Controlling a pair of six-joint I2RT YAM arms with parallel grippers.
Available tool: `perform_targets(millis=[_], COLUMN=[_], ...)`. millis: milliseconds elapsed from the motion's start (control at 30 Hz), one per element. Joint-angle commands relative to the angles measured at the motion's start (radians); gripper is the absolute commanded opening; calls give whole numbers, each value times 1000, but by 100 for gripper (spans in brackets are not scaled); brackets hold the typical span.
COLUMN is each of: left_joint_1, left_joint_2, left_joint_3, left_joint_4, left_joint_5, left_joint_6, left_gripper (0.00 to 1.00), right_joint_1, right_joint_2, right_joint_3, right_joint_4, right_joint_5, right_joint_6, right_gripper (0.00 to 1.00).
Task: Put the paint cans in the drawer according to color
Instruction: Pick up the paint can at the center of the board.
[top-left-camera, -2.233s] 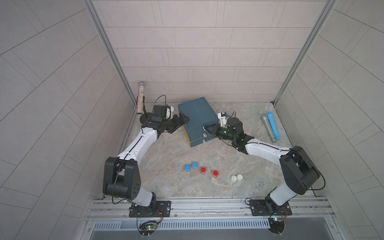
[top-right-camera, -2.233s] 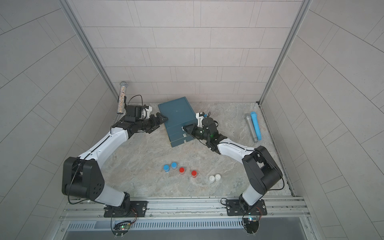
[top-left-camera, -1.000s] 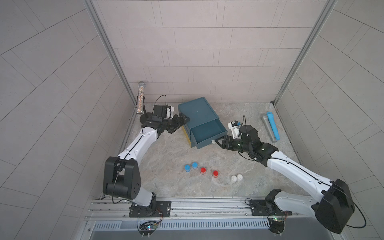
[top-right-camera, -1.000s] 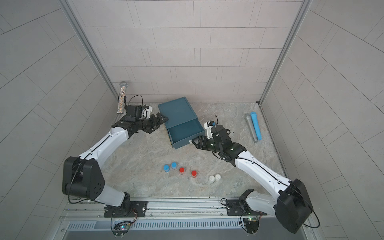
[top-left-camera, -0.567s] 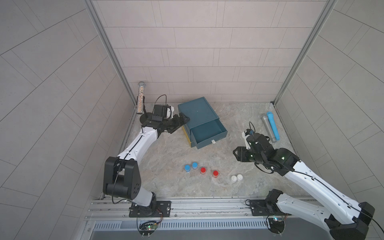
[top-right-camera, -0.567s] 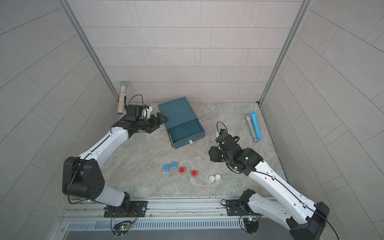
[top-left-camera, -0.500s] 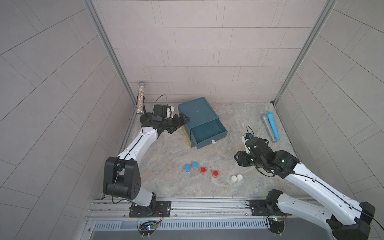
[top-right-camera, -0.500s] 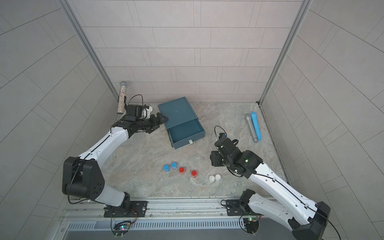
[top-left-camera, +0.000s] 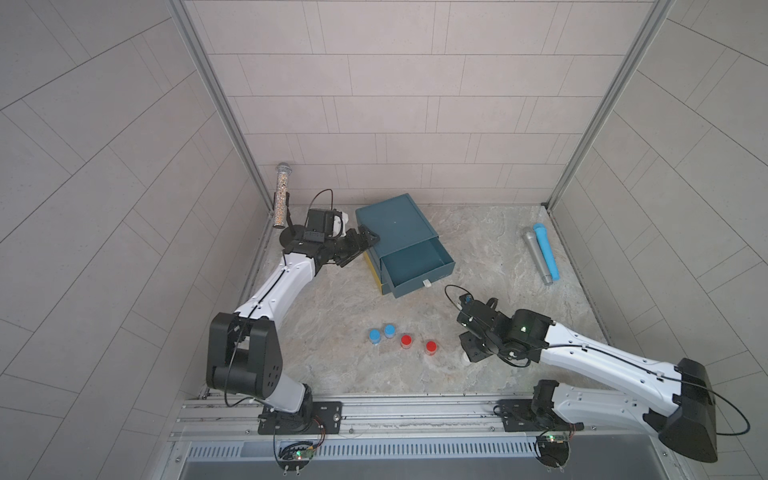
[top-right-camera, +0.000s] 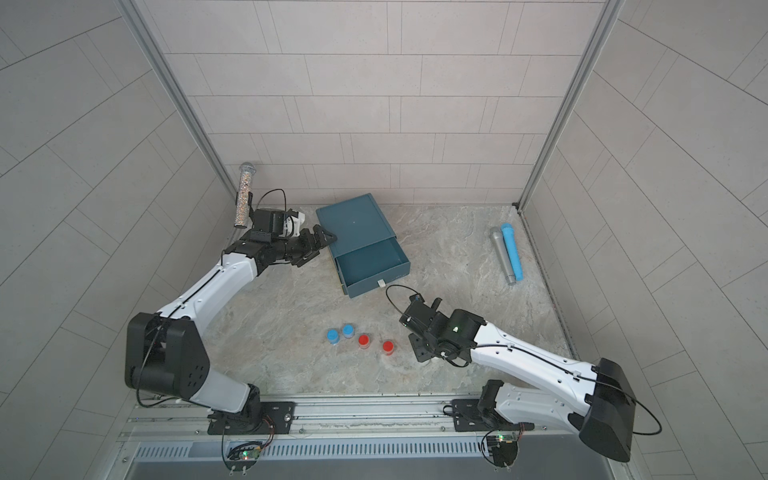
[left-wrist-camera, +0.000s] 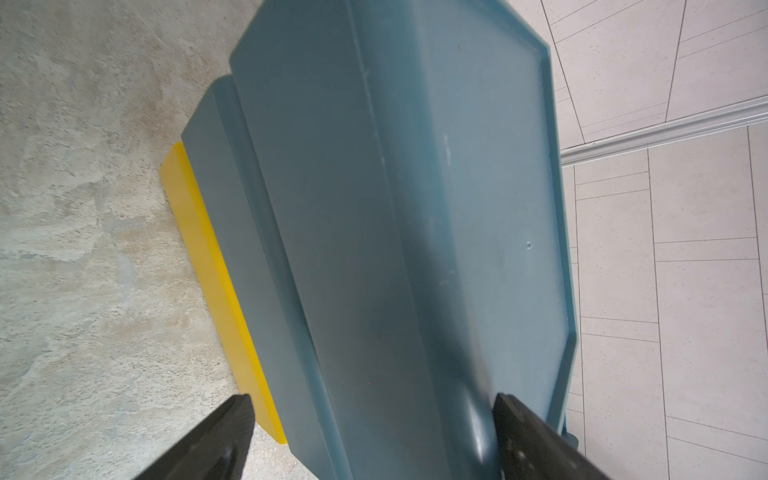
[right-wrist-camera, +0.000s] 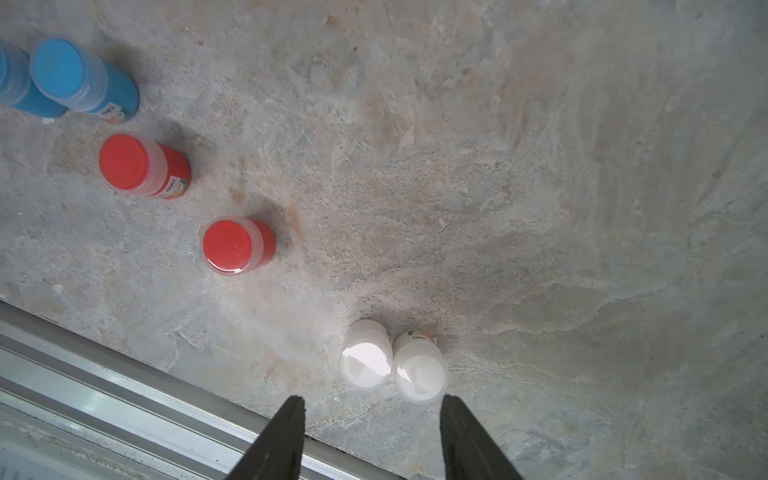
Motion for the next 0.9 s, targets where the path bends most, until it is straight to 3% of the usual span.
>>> perform_targets(millis=[0, 867], left_joint_1=[-3, -2], left_joint_2=[28, 20], left_joint_3=[14, 13], left_joint_4=[-68, -75], left_joint_5=[-24, -29], left_joint_6=[29, 34], left_gripper=[96, 96], right_joint_1=[6, 9], right_joint_2=[45, 162], right_joint_3=[-19, -145], right_joint_4=[32, 165], right_joint_5=[-55, -58], right_joint_6=[-11, 52], right_gripper=[56, 53])
